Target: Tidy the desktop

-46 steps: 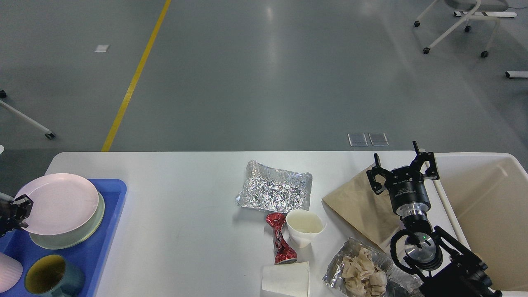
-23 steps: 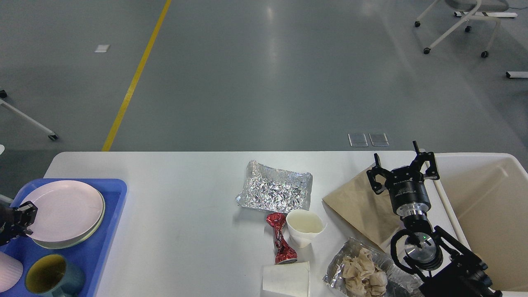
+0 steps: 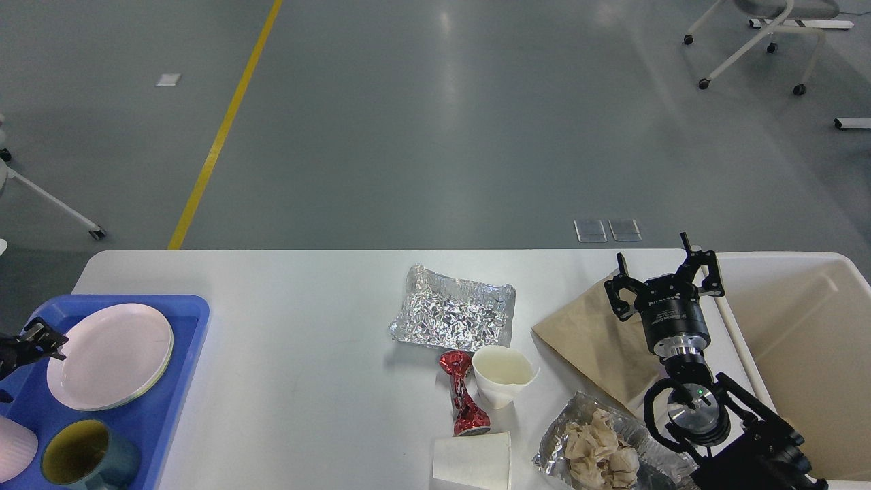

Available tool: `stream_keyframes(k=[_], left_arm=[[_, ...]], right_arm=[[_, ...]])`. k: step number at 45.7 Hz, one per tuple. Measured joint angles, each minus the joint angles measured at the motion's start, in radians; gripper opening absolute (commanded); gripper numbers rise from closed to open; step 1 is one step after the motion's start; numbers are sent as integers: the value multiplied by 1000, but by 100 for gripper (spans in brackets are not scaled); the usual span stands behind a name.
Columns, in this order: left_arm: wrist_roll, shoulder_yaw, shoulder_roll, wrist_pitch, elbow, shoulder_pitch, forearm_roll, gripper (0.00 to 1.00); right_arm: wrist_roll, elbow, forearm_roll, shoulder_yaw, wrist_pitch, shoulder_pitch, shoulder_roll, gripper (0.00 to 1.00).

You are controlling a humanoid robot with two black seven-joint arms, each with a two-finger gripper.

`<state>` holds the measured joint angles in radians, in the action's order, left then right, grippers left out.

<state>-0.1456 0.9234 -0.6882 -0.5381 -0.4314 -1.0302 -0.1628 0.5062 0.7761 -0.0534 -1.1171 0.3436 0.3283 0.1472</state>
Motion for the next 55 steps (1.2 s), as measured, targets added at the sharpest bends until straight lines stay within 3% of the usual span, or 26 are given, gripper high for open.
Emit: stream_keyframes(k=[17,27,34,41,49,55], left_arm=[[-1,-18,-7,-25,-11,-104,3,96],[2,-236,-59,-53,-52,-134,0,96],[10,-493,-117,-79,-59,-74,-3,96],[32,-883,-115,-139,-64,108,-6,96],[131,-1405,-40,-208,-64,310,-10,96],[179,-1699,61,-213,-64,377,-12,96]], right_arm=[[0,0,0,0,0,0,0,100],[0,-1,0,-1,0,0,0,100],[0,-1,0,-1,0,0,0,100],[0,-1,0,-1,0,0,1,100],[0,-1,0,-1,0,0,1,100],[0,-1,0,-1,0,0,1,100]])
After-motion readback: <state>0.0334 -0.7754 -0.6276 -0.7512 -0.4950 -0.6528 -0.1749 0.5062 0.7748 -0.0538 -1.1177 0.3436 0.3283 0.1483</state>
